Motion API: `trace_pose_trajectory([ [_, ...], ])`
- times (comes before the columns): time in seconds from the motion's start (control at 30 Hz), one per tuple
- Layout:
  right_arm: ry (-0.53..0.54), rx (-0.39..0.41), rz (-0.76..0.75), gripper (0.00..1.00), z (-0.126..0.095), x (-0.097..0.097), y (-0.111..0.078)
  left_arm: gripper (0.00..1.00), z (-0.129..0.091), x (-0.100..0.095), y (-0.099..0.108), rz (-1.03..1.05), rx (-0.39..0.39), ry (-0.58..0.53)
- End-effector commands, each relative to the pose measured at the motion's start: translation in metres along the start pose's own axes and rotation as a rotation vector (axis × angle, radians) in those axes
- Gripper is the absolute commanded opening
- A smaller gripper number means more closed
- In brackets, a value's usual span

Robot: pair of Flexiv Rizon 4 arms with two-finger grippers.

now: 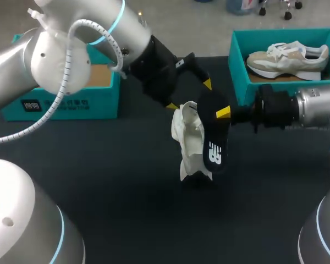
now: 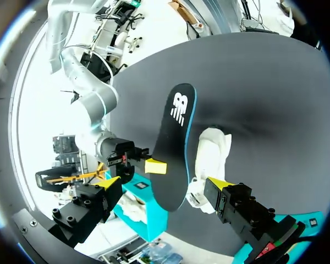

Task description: Take the shoe out of the shoebox, open the shoe tongue, remove and reinsert the insole, then place the shoe into the shoebox

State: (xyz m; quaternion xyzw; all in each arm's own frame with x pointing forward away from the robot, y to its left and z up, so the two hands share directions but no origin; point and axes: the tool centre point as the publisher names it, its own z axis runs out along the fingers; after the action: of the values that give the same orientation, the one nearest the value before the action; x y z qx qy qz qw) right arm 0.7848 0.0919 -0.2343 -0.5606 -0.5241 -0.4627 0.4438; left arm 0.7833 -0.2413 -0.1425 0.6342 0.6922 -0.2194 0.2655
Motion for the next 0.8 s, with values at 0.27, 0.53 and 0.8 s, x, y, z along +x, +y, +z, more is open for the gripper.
trace_pose_trajectory([
  [0.27,-0.002,-0.002,0.0,0.0,0.0,0.0,-0.001,1.0,0.002,0.005,0.002,0.012,-0.01,-0.065],
  [0.53,-0.002,-0.002,0.0,0.0,0.0,0.0,-0.001,1.0,0.013,0.017,0.012,0.042,-0.023,-0.251],
  [0.8,-0.002,-0.002,0.0,0.0,0.0,0.0,-0.001,1.0,0.013,0.015,0.013,0.05,-0.038,-0.383],
])
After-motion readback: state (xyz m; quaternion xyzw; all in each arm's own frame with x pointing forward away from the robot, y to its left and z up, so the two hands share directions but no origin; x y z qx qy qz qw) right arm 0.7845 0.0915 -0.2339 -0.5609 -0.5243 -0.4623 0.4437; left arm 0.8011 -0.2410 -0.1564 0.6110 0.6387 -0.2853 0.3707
